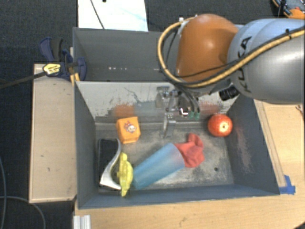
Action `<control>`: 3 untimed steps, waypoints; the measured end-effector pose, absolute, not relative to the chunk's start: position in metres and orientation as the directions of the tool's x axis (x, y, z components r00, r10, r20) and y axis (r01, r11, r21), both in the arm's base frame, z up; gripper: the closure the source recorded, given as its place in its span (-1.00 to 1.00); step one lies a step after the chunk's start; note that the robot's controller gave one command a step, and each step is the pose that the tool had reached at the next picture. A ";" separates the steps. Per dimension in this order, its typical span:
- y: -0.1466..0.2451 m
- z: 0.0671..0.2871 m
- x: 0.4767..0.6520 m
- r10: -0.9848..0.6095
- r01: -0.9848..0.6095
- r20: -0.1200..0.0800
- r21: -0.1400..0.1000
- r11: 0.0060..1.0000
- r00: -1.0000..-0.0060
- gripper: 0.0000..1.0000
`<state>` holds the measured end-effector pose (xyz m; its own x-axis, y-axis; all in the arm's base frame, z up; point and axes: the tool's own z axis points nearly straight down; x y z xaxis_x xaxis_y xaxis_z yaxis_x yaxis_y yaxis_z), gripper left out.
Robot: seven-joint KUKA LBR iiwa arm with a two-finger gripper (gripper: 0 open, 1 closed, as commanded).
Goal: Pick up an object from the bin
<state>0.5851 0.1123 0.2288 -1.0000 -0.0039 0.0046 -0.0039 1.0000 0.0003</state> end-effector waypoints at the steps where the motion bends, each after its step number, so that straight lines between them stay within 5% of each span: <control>1: 0.112 0.234 0.587 -0.001 -0.001 -0.004 0.001 1.000 -1.000 -1.00; 2: 0.095 0.177 0.575 -0.043 -0.043 -0.008 0.001 0.999 -0.999 -1.00; 3: 0.040 0.154 0.559 -0.017 -0.017 0.001 0.002 1.000 -1.000 -1.00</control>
Offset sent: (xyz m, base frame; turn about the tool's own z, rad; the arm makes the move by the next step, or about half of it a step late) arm -0.0345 -0.0480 -0.1588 -0.1151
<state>0.5591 0.0400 0.1544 -0.9999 -0.0170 0.0011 -0.0170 0.9999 0.0023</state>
